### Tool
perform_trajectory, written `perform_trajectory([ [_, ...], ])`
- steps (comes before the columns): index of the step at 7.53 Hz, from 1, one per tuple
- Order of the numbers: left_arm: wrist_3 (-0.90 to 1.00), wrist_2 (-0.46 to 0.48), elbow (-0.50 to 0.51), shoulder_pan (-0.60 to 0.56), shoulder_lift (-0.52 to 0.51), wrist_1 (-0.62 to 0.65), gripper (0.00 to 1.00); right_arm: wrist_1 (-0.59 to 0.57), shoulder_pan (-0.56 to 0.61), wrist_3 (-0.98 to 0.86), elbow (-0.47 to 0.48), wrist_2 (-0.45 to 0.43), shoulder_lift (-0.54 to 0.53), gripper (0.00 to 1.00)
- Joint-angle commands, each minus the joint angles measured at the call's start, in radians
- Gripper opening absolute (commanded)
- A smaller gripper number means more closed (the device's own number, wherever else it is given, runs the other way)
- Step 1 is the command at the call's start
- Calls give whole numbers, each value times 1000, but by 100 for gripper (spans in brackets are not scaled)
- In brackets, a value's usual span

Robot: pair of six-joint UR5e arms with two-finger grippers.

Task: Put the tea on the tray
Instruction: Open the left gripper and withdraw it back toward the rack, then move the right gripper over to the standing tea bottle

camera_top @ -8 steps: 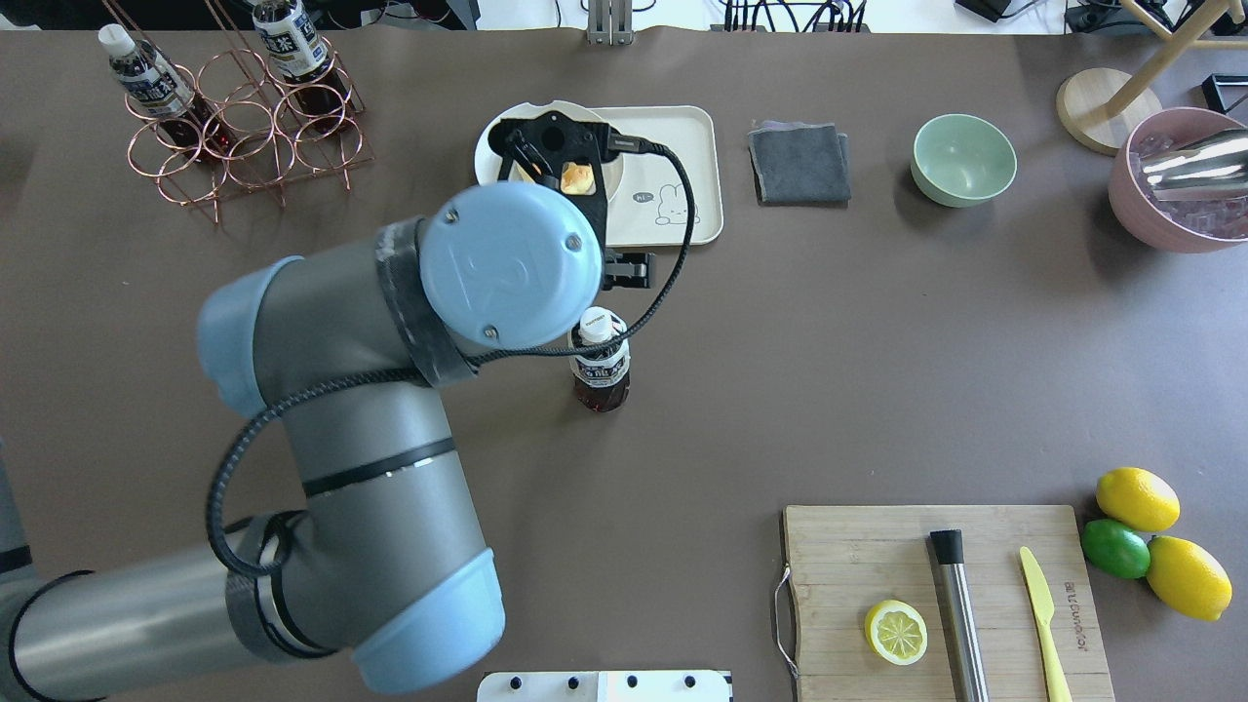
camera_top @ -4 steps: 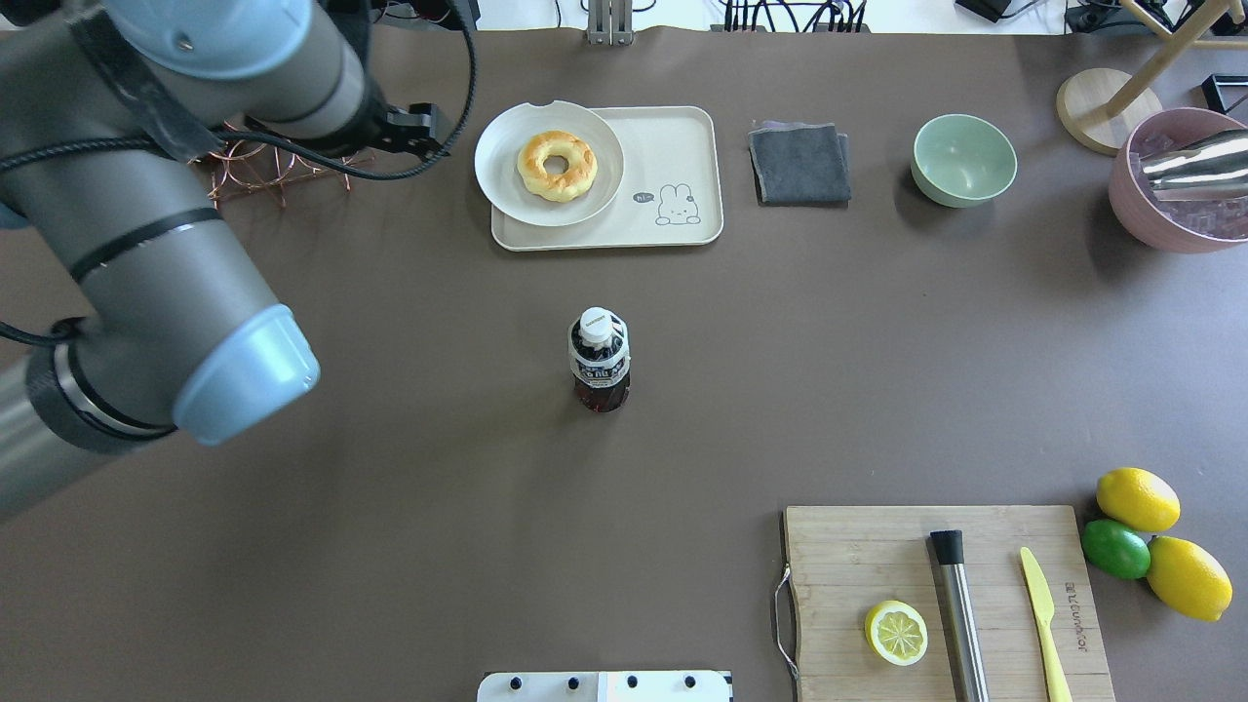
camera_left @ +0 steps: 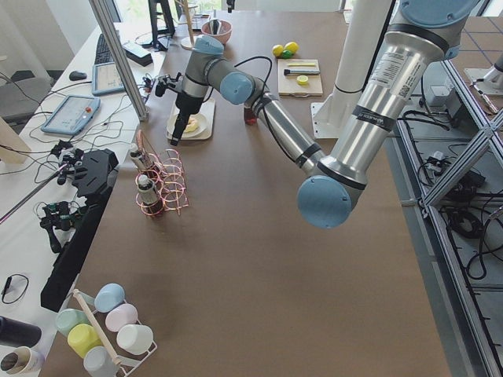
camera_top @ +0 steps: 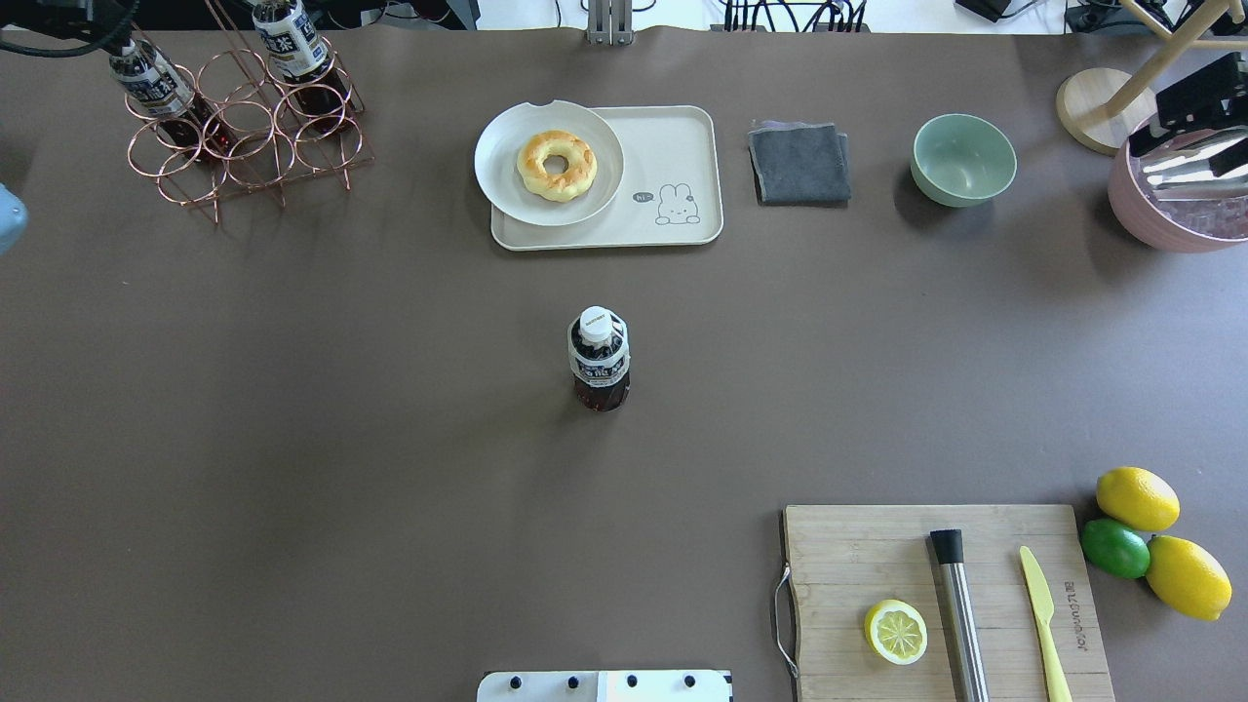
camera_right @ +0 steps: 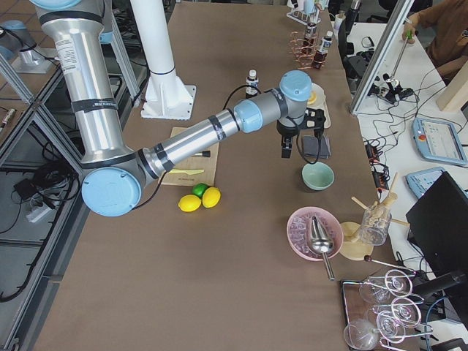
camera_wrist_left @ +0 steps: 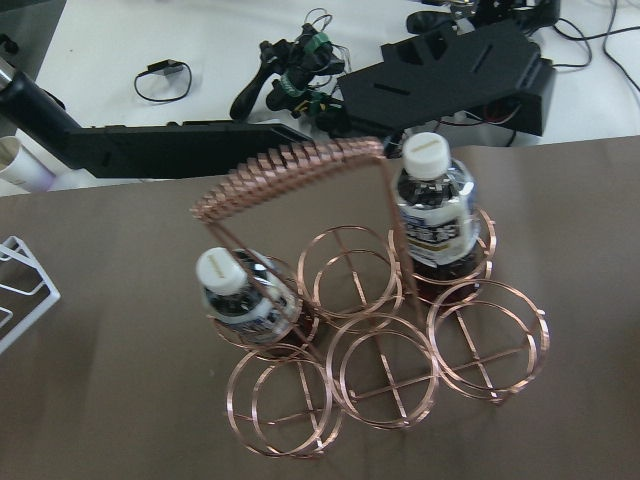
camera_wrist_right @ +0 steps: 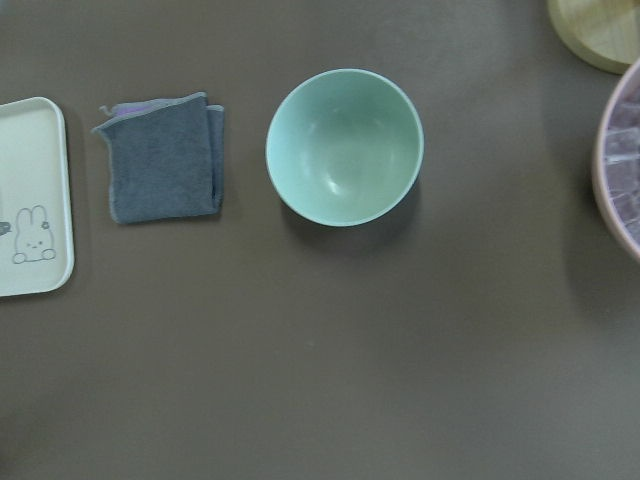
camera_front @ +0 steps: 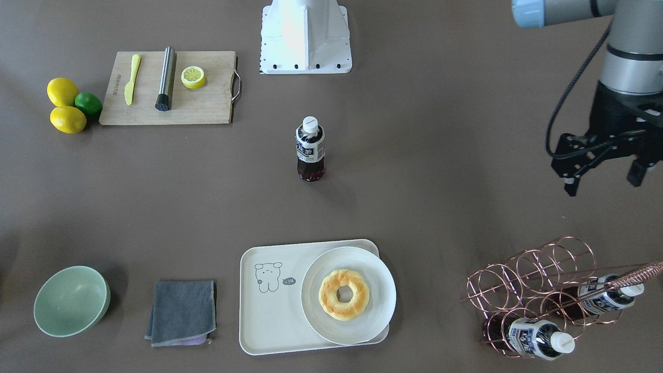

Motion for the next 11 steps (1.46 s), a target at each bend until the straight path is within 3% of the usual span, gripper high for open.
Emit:
perform_trajectory([
  [1, 110, -17, 83, -104, 109, -154, 97, 1, -144, 219, 78, -72, 97, 100],
  [3, 116, -20, 144, -197, 118, -156, 97, -1, -274, 392, 76, -152, 228, 100],
  [4, 120, -23, 149, -237, 173, -161, 97, -1, -337, 434, 78, -187, 285, 100],
  [7, 167, -41, 266, -261, 187, -140, 97, -8, -480, 527, 81, -275, 373, 100],
  [8, 192, -134, 286, -287, 190, -138, 97, -8, -537, 591, 81, -346, 389, 100],
  [10, 395, -488, 333, -368, 247, -136, 97, -10, -579, 603, 83, -370, 393, 100],
  [11, 419, -554, 338, -370, 282, -136, 97, -22, -612, 644, 83, -397, 410, 100],
])
